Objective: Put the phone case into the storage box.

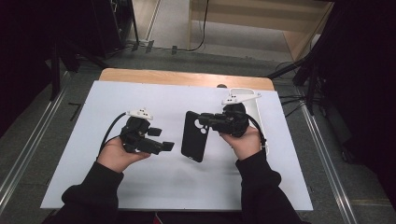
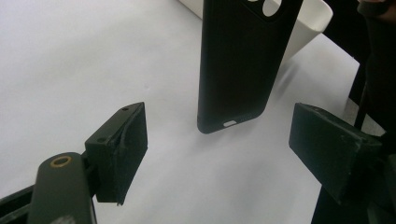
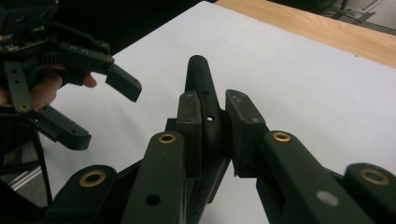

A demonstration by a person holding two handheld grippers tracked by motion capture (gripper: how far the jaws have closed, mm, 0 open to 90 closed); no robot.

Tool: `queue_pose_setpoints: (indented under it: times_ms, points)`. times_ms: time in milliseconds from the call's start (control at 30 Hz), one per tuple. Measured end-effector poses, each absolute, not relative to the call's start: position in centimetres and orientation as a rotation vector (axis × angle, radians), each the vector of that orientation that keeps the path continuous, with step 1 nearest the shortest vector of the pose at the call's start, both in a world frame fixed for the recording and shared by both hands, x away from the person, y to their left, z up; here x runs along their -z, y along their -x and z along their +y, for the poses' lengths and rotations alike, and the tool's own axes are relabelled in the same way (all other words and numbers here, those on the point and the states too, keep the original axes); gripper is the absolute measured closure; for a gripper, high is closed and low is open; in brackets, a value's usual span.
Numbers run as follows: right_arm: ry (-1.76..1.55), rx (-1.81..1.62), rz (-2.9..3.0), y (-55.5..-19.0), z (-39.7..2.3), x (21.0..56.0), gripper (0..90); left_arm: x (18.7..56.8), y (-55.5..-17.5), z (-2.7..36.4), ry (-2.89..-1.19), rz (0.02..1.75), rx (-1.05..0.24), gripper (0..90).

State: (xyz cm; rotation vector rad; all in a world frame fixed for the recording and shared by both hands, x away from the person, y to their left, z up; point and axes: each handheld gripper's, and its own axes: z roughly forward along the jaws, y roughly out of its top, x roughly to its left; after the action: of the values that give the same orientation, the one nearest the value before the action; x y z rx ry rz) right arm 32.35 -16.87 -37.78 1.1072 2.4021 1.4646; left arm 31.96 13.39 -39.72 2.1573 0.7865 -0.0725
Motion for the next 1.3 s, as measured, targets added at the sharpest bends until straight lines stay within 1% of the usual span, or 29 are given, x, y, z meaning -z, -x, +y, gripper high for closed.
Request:
queue_pose_setpoints:
  times_ms: [100, 133, 233, 367, 533, 600, 667, 833, 900, 1300]
  points:
    - [-1.058, -1.493, 2.428, -32.2, -16.9, 37.6, 74.9, 39.5, -32.0, 13.5, -2.166, 0.767, 0.088, 19.4]
    - [-1.046, -1.494, 2.436, -32.2, -17.0, 37.6, 74.9, 39.3, -32.0, 13.5, -2.17, 0.76, 0.086, 20.9]
    - [-0.996, -1.51, 2.463, -32.2, -17.1, 37.6, 74.9, 39.0, -31.8, 13.5, -2.174, 0.752, 0.077, 21.8]
    - [-0.941, -1.539, 2.492, -32.1, -17.3, 37.7, 74.9, 38.6, -31.5, 13.6, -2.169, 0.72, 0.088, 25.6]
    - [-0.848, -1.566, 2.537, -32.1, -17.5, 37.6, 74.8, 38.5, -31.5, 13.6, -2.18, 0.695, 0.106, 25.7]
    - [-0.804, -1.565, 2.56, -32.0, -17.4, 37.6, 74.9, 38.4, -31.4, 13.6, -2.187, 0.673, 0.097, 29.1]
    - [-0.754, -1.569, 2.578, -31.9, -17.3, 37.6, 74.8, 38.2, -31.5, 13.7, -2.172, 0.666, 0.122, 33.0]
    - [-0.678, -1.573, 2.626, -31.8, -17.0, 37.7, 74.9, 37.9, -31.4, 13.6, -2.165, 0.615, 0.163, 33.2]
    - [-0.671, -1.578, 2.652, -31.8, -16.9, 37.8, 74.8, 37.8, -31.4, 13.6, -2.16, 0.592, 0.185, 35.9]
    - [-0.566, -1.579, 2.742, -31.8, -15.8, 38.2, 74.8, 37.7, -32.2, 13.1, -2.174, 0.496, 0.265, 35.9]
